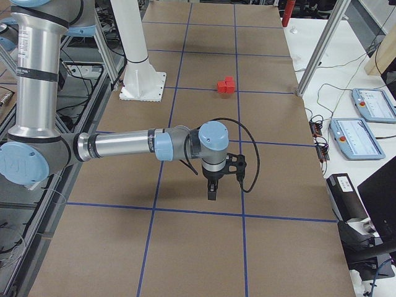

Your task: Form red blocks into L shape at center

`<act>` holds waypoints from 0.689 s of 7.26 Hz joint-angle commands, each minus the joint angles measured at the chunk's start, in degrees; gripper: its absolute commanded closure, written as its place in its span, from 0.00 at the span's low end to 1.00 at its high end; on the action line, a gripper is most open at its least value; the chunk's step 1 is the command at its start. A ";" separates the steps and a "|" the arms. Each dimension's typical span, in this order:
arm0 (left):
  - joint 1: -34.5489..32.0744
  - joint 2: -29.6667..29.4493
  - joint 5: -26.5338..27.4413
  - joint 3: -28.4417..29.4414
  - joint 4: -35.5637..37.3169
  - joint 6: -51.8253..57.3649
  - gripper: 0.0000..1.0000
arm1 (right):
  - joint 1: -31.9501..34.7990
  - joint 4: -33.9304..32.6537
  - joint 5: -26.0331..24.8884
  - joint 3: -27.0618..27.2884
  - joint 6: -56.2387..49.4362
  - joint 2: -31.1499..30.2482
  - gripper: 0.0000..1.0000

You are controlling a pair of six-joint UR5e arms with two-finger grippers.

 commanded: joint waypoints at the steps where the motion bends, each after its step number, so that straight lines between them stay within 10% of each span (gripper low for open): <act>1: 0.00 0.01 0.00 0.02 -0.01 -0.06 0.00 | 0.45 -3.79 1.31 0.69 -4.53 -0.33 0.01; 5: 0.17 -0.08 0.00 0.55 -0.01 0.03 0.00 | 0.80 -3.18 5.19 0.07 -4.62 -0.42 0.01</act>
